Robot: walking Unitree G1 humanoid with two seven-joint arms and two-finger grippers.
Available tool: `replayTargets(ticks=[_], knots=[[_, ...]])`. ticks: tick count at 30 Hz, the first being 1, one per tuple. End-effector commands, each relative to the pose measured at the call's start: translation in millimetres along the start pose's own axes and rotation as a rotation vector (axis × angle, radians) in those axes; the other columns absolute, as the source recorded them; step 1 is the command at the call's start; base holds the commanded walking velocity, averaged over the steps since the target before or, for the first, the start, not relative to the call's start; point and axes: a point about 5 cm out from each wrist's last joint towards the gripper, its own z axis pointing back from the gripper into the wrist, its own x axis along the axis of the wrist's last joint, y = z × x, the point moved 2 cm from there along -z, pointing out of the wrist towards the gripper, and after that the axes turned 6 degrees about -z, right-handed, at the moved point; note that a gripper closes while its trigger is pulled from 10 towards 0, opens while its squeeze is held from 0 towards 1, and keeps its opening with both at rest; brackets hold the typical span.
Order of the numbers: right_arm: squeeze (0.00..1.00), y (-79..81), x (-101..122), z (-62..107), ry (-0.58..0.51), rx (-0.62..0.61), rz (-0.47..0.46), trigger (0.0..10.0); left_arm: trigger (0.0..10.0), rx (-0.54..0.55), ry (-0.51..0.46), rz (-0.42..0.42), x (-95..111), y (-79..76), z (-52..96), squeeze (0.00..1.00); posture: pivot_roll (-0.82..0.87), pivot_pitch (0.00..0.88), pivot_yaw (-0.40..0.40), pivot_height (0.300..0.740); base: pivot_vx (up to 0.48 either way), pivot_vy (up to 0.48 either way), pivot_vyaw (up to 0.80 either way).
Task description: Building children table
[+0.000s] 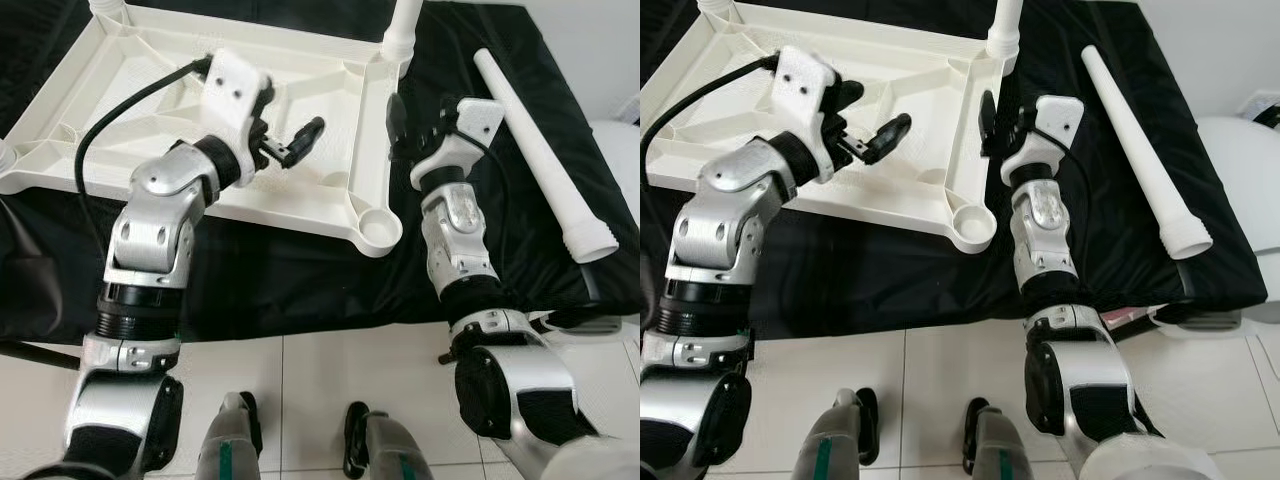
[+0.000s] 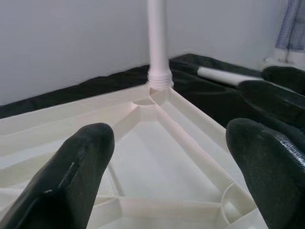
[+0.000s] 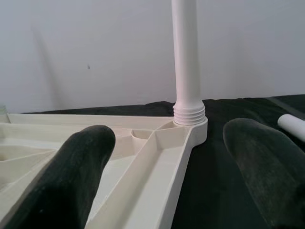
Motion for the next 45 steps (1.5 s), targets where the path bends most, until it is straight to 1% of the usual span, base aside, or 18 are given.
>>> replayTargets(ticks=[1, 6, 8, 9, 11, 12, 13, 15, 17, 19, 22, 26, 29, 31, 34, 37, 39, 45], knots=[[0.0, 5.3, 4.6, 7.4, -0.021, 0.03, -0.008, 10.0, 10.0, 0.455, 0.045, 0.016, -8.8, 26.7, 19.5, 0.0, 0.15, 0.159, -0.056, 0.74, 0.0, 0.0, 0.0], [0.0, 13.8, 6.3, 18.6, -0.033, 0.058, -0.033, 10.0, 10.0, 0.514, 0.059, 0.048, -19.0, 24.6, 34.5, 0.0, 0.15, 0.148, -0.06, 0.74, 0.0, 0.0, 0.0], [0.0, 18.3, 5.7, 26.7, -0.034, 0.075, -0.02, 10.0, 10.0, 0.569, 0.057, 0.073, -26.0, 23.8, 46.2, 0.0, 0.15, 0.14, -0.062, 0.74, 0.0, 0.0, 0.0], [0.0, 18.3, 5.7, 26.7, -0.034, 0.075, -0.02, 10.0, 10.0, 0.569, 0.057, 0.073, -26.0, 23.8, 46.2, 0.0, 0.15, 0.14, -0.062, 0.74, 0.0, 0.0, 0.0], [0.0, 20.1, 3.3, 35.9, -0.027, 0.077, 0.001, 10.0, 10.0, 0.612, 0.097, 0.015, -36.1, 21.4, 59.1, 0.0, 0.14, 0.126, -0.064, 0.74, 0.0, 0.0, 0.0], [0.0, 20.1, 3.3, 35.9, -0.027, 0.077, 0.001, 10.0, 10.0, 0.612, 0.097, 0.015, -36.1, 21.4, 59.1, 0.0, 0.14, 0.126, -0.064, 0.74, 0.0, 0.0, 0.0], [0.0, 20.5, 1.0, 40.9, -0.017, 0.074, 0.014, 10.0, 10.0, 0.632, 0.114, -0.019, -40.4, 19.6, 65.4, 0.0, 0.14, 0.119, -0.065, 0.74, 0.0, 0.0, 0.0], [0.0, 20.5, 1.0, 40.9, -0.017, 0.074, 0.014, 10.0, 10.0, 0.632, 0.114, -0.019, -40.4, 19.6, 65.4, 0.0, 0.14, 0.119, -0.065, 0.74, 0.0, 0.0, 0.0], [0.0, 18.9, -2.8, 48.4, 0.01, 0.056, 0.03, 10.0, 10.0, 0.672, 0.141, -0.052, -46.2, 17.1, 77.4, 0.0, 0.14, 0.106, -0.066, 0.74, 0.0, 0.0, 0.0], [0.0, 11.9, -2.6, 52.8, 0.026, 0.029, 0.045, 10.0, 10.0, 0.696, 0.154, -0.082, -46.8, 15.7, 88.1, 0.0, 0.14, 0.098, -0.066, 0.74, 0.0, 0.0, 0.0], [0.0, 7.0, -2.1, 54.6, 0.033, 0.017, 0.058, 10.0, 10.0, 0.694, 0.154, -0.096, -46.1, 14.7, 92.5, 0.0, 0.13, 0.094, -0.065, 0.74, 0.0, 0.0, 0.0], [0.0, -8.4, -1.4, 58.3, 0.05, -0.022, 0.099, 10.0, 10.0, 0.659, 0.126, -0.088, -42.5, 10.4, 99.1, 0.0, 0.13, 0.088, -0.069, 0.74, 0.0, 0.0, 0.0], [0.0, -18.1, -2.4, 59.1, 0.064, -0.055, 0.122, 10.0, 10.0, 0.62, 0.114, -0.107, -40.5, 5.0, 99.0, 0.0, 0.14, 0.08, -0.072, 0.74, 0.0, 0.0, 0.0], [0.0, -27.9, -3.3, 58.9, 0.077, -0.084, 0.154, 10.0, 10.0, 0.587, 0.139, -0.131, -47.7, -1.4, 100.9, 0.0, 0.14, 0.075, -0.072, 0.74, 0.0, 0.0, 0.0], [0.0, -50.2, 0.0, 54.5, 0.094, -0.18, 0.19, 10.0, 10.0, 0.555, 0.155, -0.133, -52.9, -7.5, 99.2, 0.0, 0.13, 0.063, -0.076, 0.74, 0.0, 0.0, 0.0], [0.0, -55.0, 1.0, 53.6, 0.097, -0.2, 0.199, 10.0, 10.0, 0.545, 0.156, -0.134, -52.7, -8.7, 97.8, 0.0, 0.13, 0.063, -0.076, 0.74, 0.0, 0.0, 0.0], [0.0, -74.9, 6.5, 50.8, 0.107, -0.283, 0.222, 10.0, 10.0, 0.504, 0.139, -0.164, -47.1, -13.7, 90.6, 0.0, 0.13, 0.055, -0.075, 0.74, 0.0, 0.0, 0.0], [0.0, -87.7, 7.6, 52.3, 0.117, -0.347, 0.217, 10.0, 10.0, 0.473, 0.14, -0.154, -50.2, -20.9, 88.9, 0.0, 0.12, 0.048, -0.072, 0.74, 0.0, 0.0, 0.0]])
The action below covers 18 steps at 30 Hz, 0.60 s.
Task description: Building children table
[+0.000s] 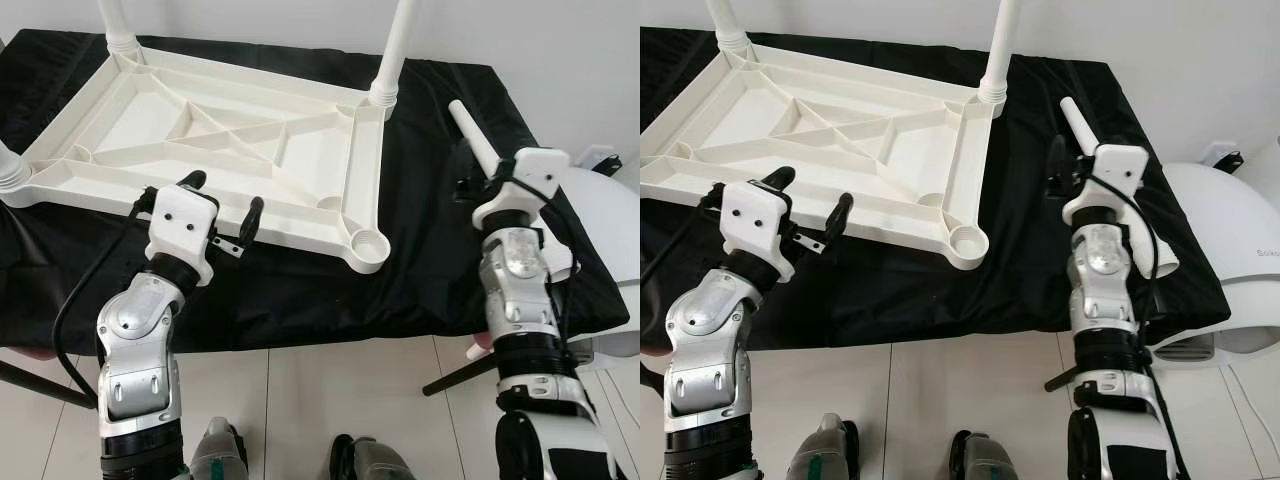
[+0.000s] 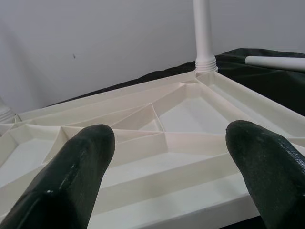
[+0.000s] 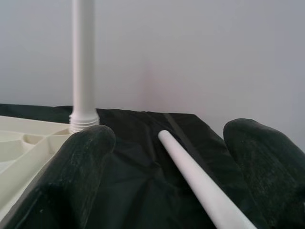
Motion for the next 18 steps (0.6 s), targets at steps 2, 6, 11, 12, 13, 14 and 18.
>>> replayTargets(ticks=[2, 6, 11, 12, 13, 14, 18], knots=[[0.0, -8.6, -4.4, -0.7, 0.03, -0.051, -0.01, 10.0, 10.0, 0.238, 0.034, 0.007, -5.0, 8.4, 2.9, 0.0, 0.12, 0.048, -0.071, 0.74, 0.0, 0.0, 0.0], [0.0, -18.3, -10.4, -1.7, 0.069, -0.149, -0.029, 10.0, 10.0, 0.204, 0.011, 0.004, -0.2, 1.3, -0.1, 0.0, 0.12, 0.052, -0.069, 0.74, 0.0, 0.0, 0.0], [0.0, -25.6, -16.8, -0.8, 0.106, -0.237, -0.069, 10.0, 10.0, 0.182, 0.007, 0.0, 1.8, -3.2, -2.0, 0.0, 0.12, 0.054, -0.067, 0.74, 0.0, 0.0, 0.0], [0.0, -30.1, -20.8, 0.0, 0.131, -0.275, -0.089, 10.0, 10.0, 0.172, 0.006, -0.002, 2.7, -5.6, -2.3, 0.0, 0.13, 0.056, -0.066, 0.74, 0.0, 0.0, 0.0], [0.0, -34.6, -24.0, 1.0, 0.15, -0.309, -0.106, 10.0, 10.0, 0.164, 0.005, -0.003, 3.2, -7.4, -2.2, 0.0, 0.13, 0.058, -0.065, 0.74, 0.0, 0.0, 0.0], [0.0, -34.6, -24.0, 1.0, 0.15, -0.309, -0.106, 10.0, 10.0, 0.164, 0.005, -0.003, 3.2, -7.4, -2.2, 0.0, 0.13, 0.058, -0.065, 0.74, 0.0, 0.0, 0.0], [0.0, -49.3, -34.1, 5.5, 0.212, -0.414, -0.164, 10.0, 10.0, 0.153, 0.008, -0.008, 3.3, -9.7, -2.3, 0.0, 0.13, 0.06, -0.062, 0.74, 0.0, 0.0, 0.0]])
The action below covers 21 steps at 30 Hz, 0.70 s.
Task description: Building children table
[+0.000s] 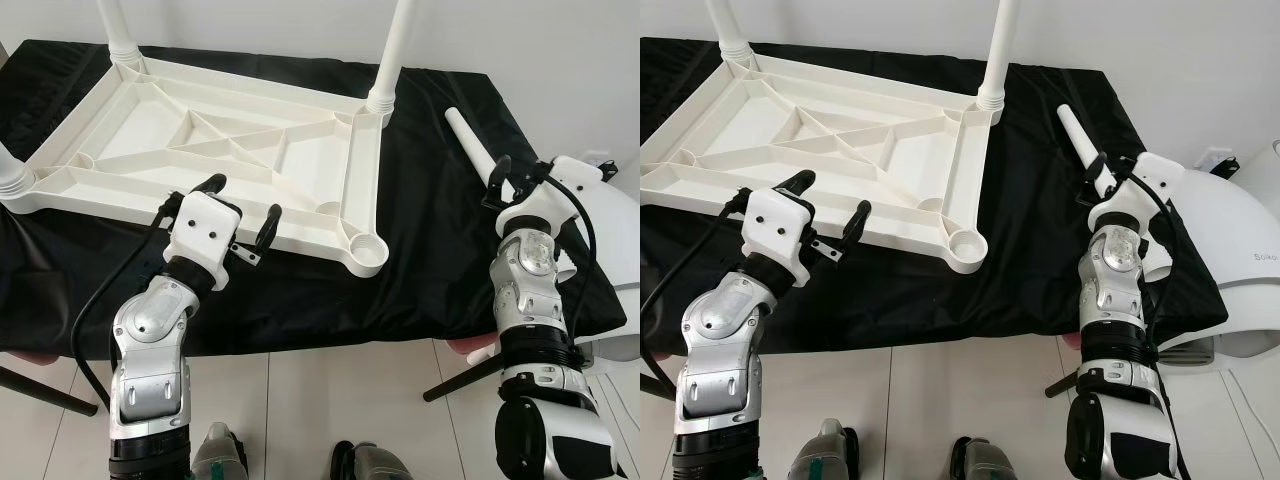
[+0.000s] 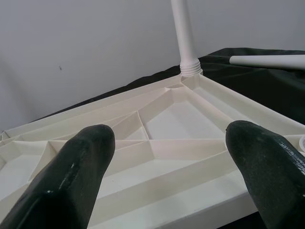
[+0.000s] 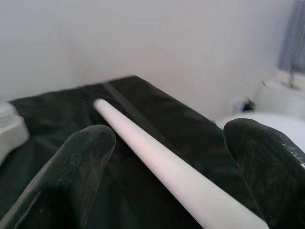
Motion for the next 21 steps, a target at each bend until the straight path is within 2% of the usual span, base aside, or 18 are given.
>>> replayTargets(ticks=[1, 8, 12, 17, 21], knots=[[0.0, -6.2, -6.1, -0.3, 0.039, -0.043, -0.025, 10.0, 10.0, 0.206, 0.018, 0.025, -0.2, 5.5, 1.2, 0.0, 0.13, 0.06, -0.062, 0.74, 0.0, 0.0, 0.0], [0.0, -21.6, -10.9, -5.0, 0.092, -0.123, -0.041, 10.0, 10.0, 0.188, 0.019, 0.023, 1.1, 2.0, -0.6, 0.0, 0.13, 0.065, -0.056, 0.74, 0.0, 0.0, 0.0], [0.0, -23.4, -11.1, -6.6, 0.105, -0.132, -0.053, 10.0, 10.0, 0.175, 0.015, 0.024, 3.2, 0.3, -1.1, 0.0, 0.12, 0.075, -0.05, 0.74, 0.0, 0.0, 0.0], [0.0, -22.0, -9.5, -10.8, 0.117, -0.124, -0.064, 10.0, 10.0, 0.144, 0.01, 0.028, 6.0, -4.1, -1.9, 0.0, 0.12, 0.1, -0.039, 0.74, 0.0, 0.0, 0.0], [0.0, -12.6, -2.6, -19.0, 0.12, -0.098, -0.104, 10.0, 10.0, 0.117, 0.007, 0.038, 8.7, -8.9, -3.5, 0.0, 0.11, 0.128, -0.028, 0.74, 0.0, 0.0, 0.0]])
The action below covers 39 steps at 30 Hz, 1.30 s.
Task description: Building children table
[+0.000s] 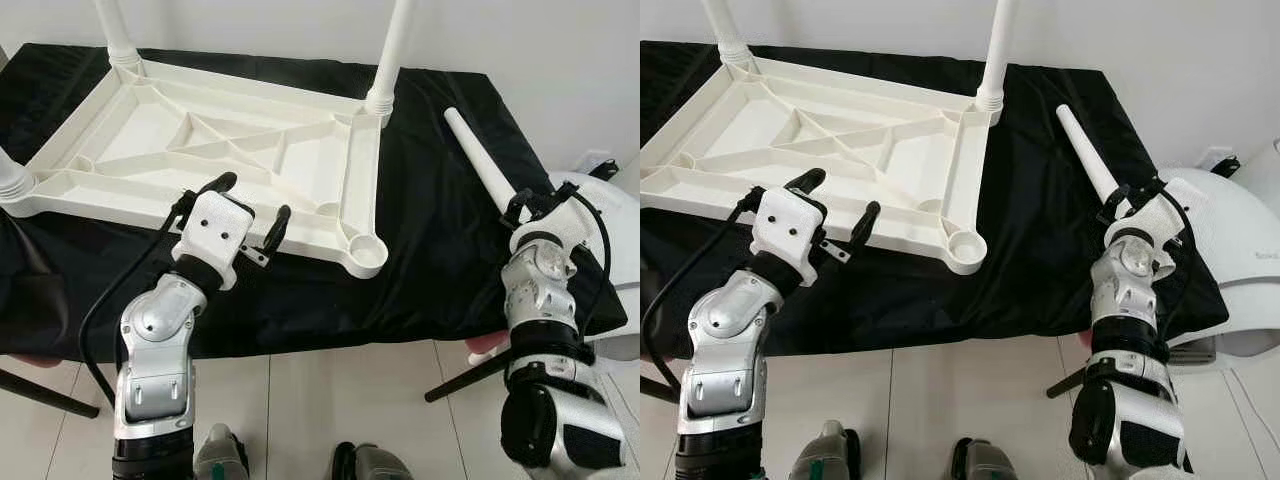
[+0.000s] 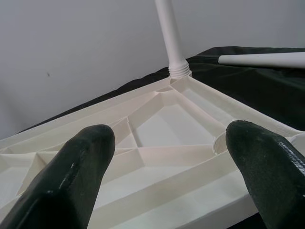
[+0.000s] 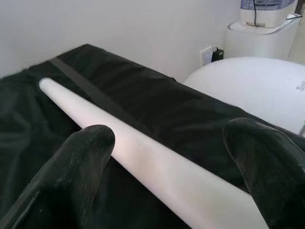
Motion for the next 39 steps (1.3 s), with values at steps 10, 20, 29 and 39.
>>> replayTargets(ticks=[10, 20, 29, 39], knots=[[0.0, 2.4, -15.2, -2.5, 0.126, -0.031, -0.088, 10.0, 10.0, 0.14, 0.027, 0.057, 3.2, -2.4, 1.7, 0.0, 0.12, 0.157, -0.015, 0.74, 0.0, 0.0, 0.0], [0.0, -1.3, -23.1, -1.3, 0.163, -0.054, -0.098, 10.0, 10.0, 0.143, 0.024, 0.056, 4.8, -1.1, -1.0, 0.0, 0.11, 0.153, -0.013, 0.74, 0.0, 0.0, 0.0], [0.0, 7.9, -40.8, 8.2, 0.268, 0.006, -0.08, 10.0, 10.0, 0.141, 0.021, 0.058, 6.1, -1.4, -2.2, 0.0, 0.11, 0.156, -0.013, 0.74, 0.0, 0.0, 0.0], [0.0, 95.6, -18.1, 59.3, 0.229, 0.623, -0.218, 10.0, 10.0, 0.142, 0.015, 0.071, 6.9, -2.5, -5.3, 0.0, 0.09, 0.157, -0.006, 0.74, 0.0, 0.0, 0.0]])
